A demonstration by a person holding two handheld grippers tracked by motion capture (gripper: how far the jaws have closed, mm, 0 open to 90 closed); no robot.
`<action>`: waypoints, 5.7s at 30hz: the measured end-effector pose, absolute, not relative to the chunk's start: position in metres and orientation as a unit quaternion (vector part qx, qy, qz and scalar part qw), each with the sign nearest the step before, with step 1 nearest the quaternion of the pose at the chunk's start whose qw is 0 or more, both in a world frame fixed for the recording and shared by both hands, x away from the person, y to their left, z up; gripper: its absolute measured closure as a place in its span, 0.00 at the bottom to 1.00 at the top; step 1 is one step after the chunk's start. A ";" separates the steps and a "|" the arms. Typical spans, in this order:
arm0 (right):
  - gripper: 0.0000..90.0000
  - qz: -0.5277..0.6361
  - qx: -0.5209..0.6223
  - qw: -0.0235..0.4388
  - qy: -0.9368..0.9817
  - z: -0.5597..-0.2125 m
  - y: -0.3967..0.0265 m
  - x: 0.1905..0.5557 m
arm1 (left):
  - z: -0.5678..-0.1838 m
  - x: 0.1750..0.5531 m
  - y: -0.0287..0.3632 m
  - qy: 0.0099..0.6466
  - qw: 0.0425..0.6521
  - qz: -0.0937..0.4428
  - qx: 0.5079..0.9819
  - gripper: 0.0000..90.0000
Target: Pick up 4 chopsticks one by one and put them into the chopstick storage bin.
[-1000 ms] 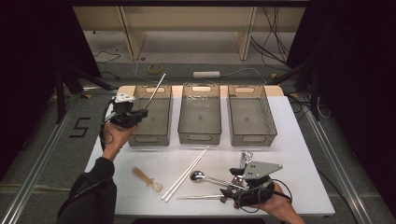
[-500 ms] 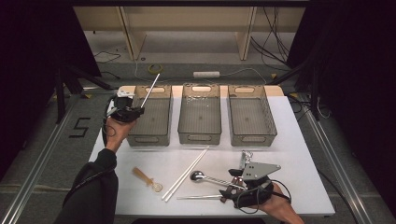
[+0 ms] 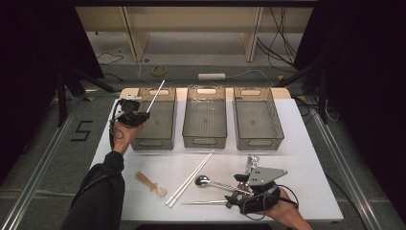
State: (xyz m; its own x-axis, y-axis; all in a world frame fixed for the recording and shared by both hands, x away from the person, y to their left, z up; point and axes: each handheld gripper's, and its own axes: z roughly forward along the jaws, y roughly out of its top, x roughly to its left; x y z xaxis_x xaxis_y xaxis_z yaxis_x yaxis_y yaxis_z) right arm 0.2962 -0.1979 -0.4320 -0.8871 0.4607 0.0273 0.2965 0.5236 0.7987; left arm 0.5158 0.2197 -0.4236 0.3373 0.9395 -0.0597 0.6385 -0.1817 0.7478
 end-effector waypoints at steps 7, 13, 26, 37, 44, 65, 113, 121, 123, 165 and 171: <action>0.31 0.434 0.217 0.096 0.869 -0.432 -0.197 0.296 | -0.423 0.513 0.220 0.549 0.361 0.203 0.726 0.74; 0.33 0.415 0.210 0.100 0.880 -0.432 -0.196 0.296 | -0.415 0.495 0.215 0.540 0.389 0.189 0.722 0.49; 0.39 0.321 0.187 0.094 0.924 -0.437 -0.193 0.298 | -0.391 0.432 0.201 0.463 0.450 0.155 0.747 0.23; 0.53 0.254 0.166 0.098 0.948 -0.443 -0.190 0.298 | -0.395 0.393 0.182 0.410 0.469 0.143 0.769 0.20; 0.62 0.222 0.156 0.084 0.959 -0.445 -0.187 0.301 | -0.405 0.378 0.170 0.389 0.458 0.145 0.786 0.19; 0.84 0.167 0.118 0.077 0.976 -0.455 -0.172 0.308 | -0.420 0.334 0.156 0.349 0.476 0.140 0.795 0.19; 0.95 0.211 0.049 0.104 0.971 -0.424 -0.175 0.308 | -0.441 0.318 0.095 0.239 0.423 0.084 0.870 0.21; 0.95 0.216 0.049 0.104 0.970 -0.418 -0.169 0.309 | -0.447 0.315 0.084 0.217 0.398 0.081 0.888 0.23; 0.95 0.216 0.042 0.106 0.970 -0.417 -0.167 0.309 | -0.448 0.315 0.083 0.207 0.389 0.079 0.894 0.25; 0.95 0.221 -0.018 0.097 0.970 -0.408 -0.138 0.306 | -0.442 0.304 0.078 0.100 0.335 0.087 0.933 0.86; 0.93 0.228 -0.033 0.092 0.969 -0.408 -0.141 0.306 | -0.439 0.300 0.076 0.074 0.329 0.081 0.938 0.91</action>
